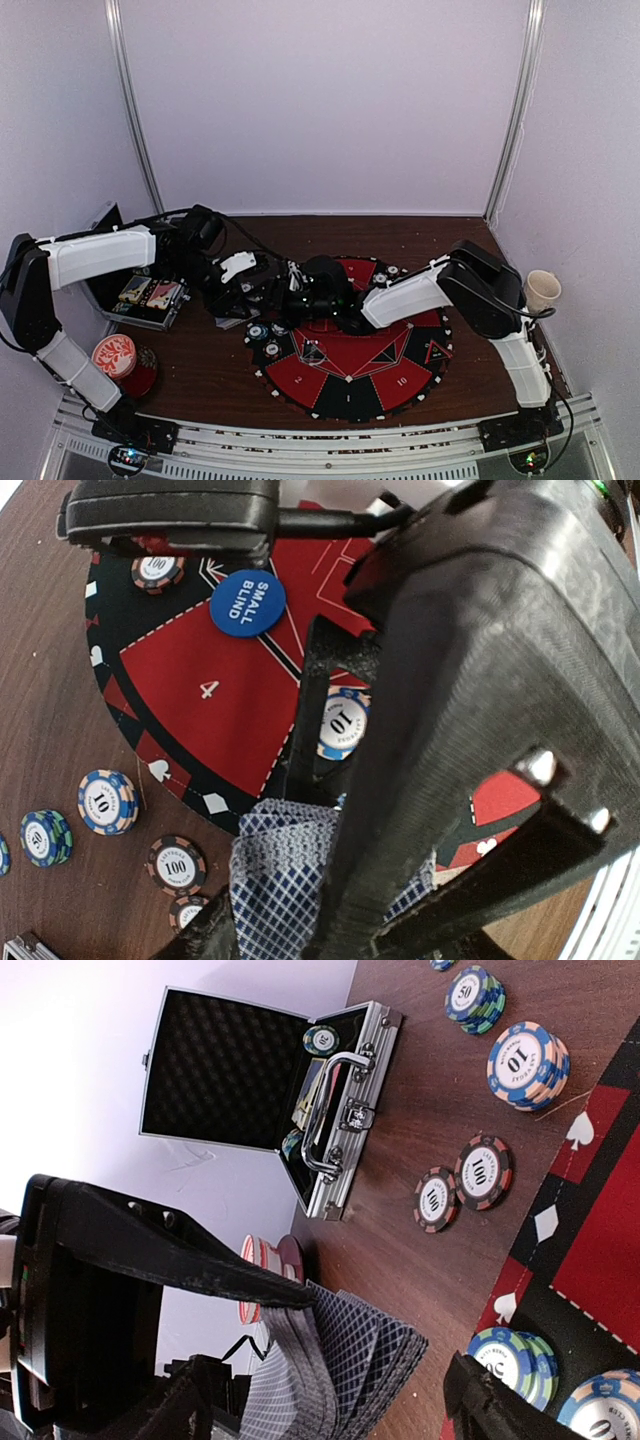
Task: Distribute texas hold em gaming equipment
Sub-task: Pass from the left arm to the right
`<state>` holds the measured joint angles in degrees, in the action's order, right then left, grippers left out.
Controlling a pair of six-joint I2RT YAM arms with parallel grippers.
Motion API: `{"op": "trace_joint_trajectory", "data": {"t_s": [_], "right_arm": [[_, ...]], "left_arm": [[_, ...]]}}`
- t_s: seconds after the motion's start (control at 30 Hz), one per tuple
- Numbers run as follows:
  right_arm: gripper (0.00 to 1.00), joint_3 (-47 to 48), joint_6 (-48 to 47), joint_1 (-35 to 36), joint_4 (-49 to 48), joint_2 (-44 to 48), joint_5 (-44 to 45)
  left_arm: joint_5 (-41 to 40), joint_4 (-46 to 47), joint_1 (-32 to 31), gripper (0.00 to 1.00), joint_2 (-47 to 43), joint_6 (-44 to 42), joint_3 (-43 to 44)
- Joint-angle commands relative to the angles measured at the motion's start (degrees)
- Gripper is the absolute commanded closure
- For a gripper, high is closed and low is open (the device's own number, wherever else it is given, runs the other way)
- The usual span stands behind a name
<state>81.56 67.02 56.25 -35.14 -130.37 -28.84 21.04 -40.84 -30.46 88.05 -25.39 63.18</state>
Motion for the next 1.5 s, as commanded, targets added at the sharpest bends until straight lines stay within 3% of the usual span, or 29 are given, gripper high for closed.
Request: {"op": "trace_joint_trajectory", "data": {"t_s": [0.0, 0.23, 0.5, 0.6, 0.77, 0.87, 1.0, 1.47], "right_arm": [[0.2, 2.5, 0.9, 0.5, -1.4, -1.6, -2.5], [0.25, 4.1, 1.3, 0.9, -1.5, -3.2, -3.1], [0.42, 6.1, 2.7, 1.1, -2.2, -5.2, -5.2], [0.54, 6.2, 3.3, 1.1, -2.8, -5.6, -5.7], [0.86, 5.4, 4.4, 1.2, -4.9, -5.6, -6.6], [1.0, 4.6, 5.0, 1.3, -6.3, -5.3, -7.0], [1.0, 3.3, 5.0, 1.2, -7.0, -4.2, -6.7], [1.0, -6.4, 3.4, 0.3, -9.0, 6.8, -3.3]], "left_arm": [[1.2, 1.3, -0.6, 0.42, -1.1, -0.4, -0.7], [1.9, 1.6, -0.9, 0.42, -0.9, -0.7, -1.1], [2.1, 1.9, -1.3, 0.42, -1.2, -1.0, -1.9], [2.1, 2.0, -1.7, 0.42, -1.3, -1.1, -2.1], [2.1, 2.3, -2.1, 0.41, -1.3, -1.2, -2.4], [2.0, 2.5, -2.2, 0.34, -1.4, -1.1, -2.6], [1.5, 3.2, -2.2, 0.04, -1.6, -0.8, -3.0], [4.9, 4.9, -2.2, 0.02, -2.0, -5.5, -5.2]]}}
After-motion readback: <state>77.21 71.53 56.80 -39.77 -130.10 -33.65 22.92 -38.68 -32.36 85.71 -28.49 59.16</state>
